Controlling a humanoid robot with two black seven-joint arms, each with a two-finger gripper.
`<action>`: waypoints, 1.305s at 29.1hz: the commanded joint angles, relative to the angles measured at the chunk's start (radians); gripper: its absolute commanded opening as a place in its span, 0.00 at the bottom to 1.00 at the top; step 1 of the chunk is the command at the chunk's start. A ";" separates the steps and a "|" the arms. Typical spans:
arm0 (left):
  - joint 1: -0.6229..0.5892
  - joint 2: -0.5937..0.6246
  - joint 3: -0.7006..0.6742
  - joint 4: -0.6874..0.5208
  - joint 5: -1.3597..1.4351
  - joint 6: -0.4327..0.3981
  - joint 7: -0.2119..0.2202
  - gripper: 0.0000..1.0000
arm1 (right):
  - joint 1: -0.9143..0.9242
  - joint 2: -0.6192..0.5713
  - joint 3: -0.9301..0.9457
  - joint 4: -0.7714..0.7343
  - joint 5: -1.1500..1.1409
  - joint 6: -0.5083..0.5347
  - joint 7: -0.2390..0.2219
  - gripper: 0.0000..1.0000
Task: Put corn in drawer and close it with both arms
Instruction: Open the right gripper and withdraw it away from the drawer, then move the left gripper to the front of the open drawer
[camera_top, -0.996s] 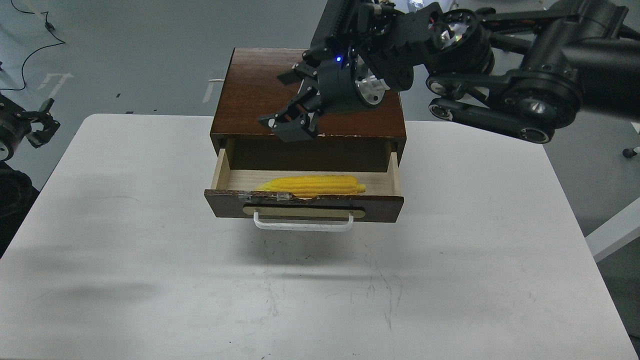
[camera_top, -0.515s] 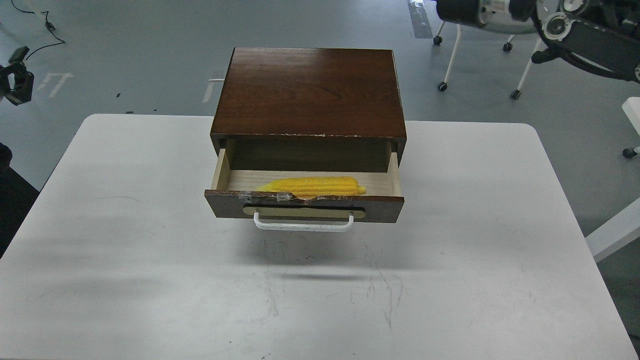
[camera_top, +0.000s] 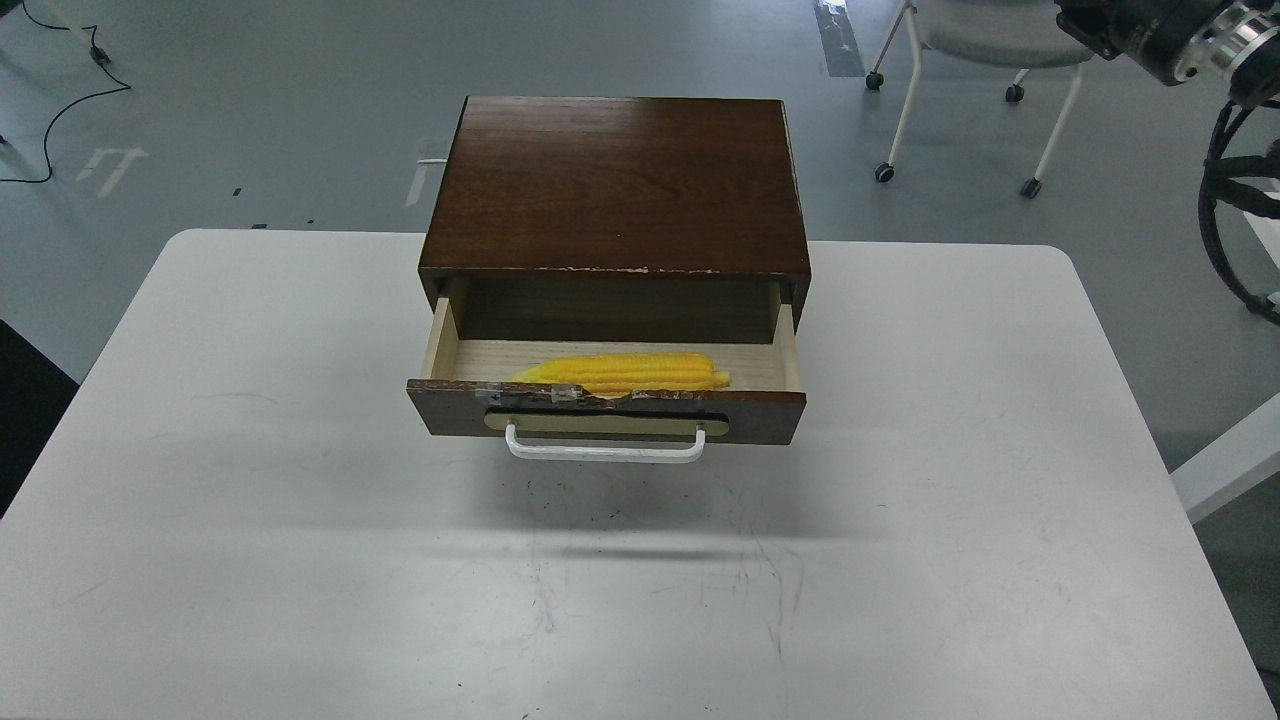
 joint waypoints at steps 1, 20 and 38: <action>0.010 0.018 -0.004 -0.244 0.206 0.000 0.001 0.00 | -0.040 0.048 0.036 -0.112 0.203 0.014 -0.001 1.00; 0.228 -0.093 0.068 -0.634 0.931 0.000 0.004 0.00 | -0.329 0.121 0.353 -0.123 0.396 0.178 -0.026 1.00; 0.245 -0.155 0.292 -0.634 1.230 0.000 0.001 0.00 | -0.327 0.112 0.346 -0.156 0.389 0.181 -0.026 1.00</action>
